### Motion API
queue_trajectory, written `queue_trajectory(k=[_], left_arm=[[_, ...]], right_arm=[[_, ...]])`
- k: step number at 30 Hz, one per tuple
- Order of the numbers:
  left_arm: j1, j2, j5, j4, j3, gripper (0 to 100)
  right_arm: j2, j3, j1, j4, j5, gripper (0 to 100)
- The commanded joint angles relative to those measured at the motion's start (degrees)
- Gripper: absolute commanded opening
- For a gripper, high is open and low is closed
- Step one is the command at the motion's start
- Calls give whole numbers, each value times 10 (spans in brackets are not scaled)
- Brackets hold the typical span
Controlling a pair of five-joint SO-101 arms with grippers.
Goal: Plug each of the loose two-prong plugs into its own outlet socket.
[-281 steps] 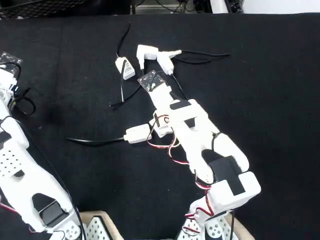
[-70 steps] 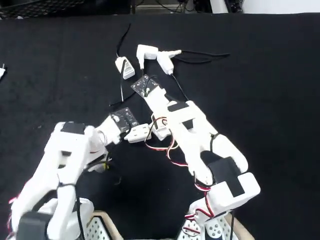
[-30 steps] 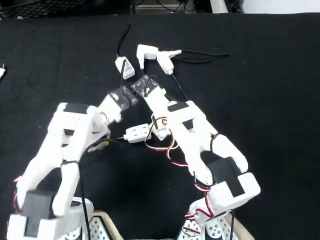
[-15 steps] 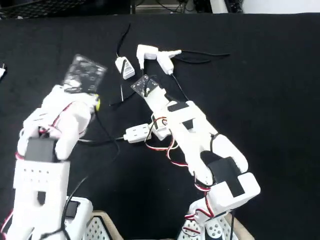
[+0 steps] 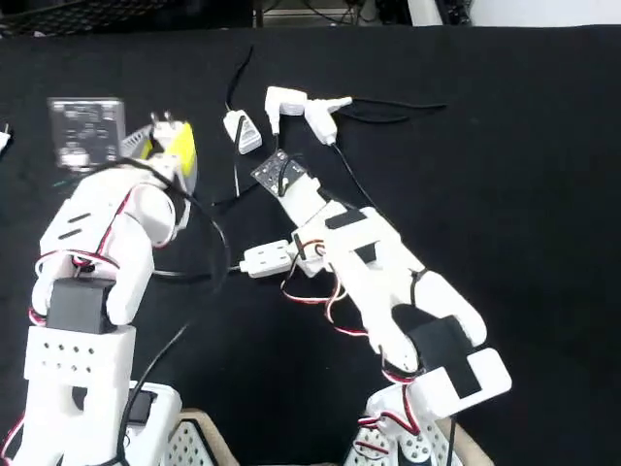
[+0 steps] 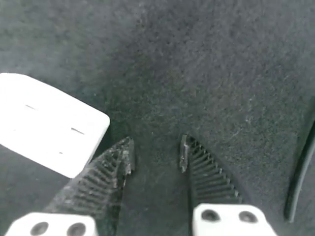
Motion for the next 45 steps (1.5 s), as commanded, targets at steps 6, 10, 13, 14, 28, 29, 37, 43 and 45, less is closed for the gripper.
queue_trajectory(k=[6, 10, 13, 14, 28, 29, 37, 43, 45], left_arm=[[2, -14, 175, -127, 28, 28], [0, -14, 253, -163, 83, 28], [-57, -20, 388, -172, 129, 27], [-82, -28, 446, -172, 148, 27], [-349, -233, 263, -465, 456, 29], [-349, -252, 240, -508, 497, 29], [-335, -326, 8, -558, 596, 37], [-288, -321, -221, -427, 596, 98], [-282, -321, -310, -379, 596, 97]], right_arm=[[-129, 13, -53, -7, -57, 152], [-189, 61, -69, -16, -57, 152], [-211, 113, -47, -64, -56, 152], [-213, 131, -33, -91, -56, 152], [-211, 193, 0, -210, -61, 152], [-211, 193, 0, -210, -61, 152], [-178, 190, 1, -231, -57, 152], [-143, 170, 1, -236, -57, 152], [-143, 169, 1, -229, -57, 152]])
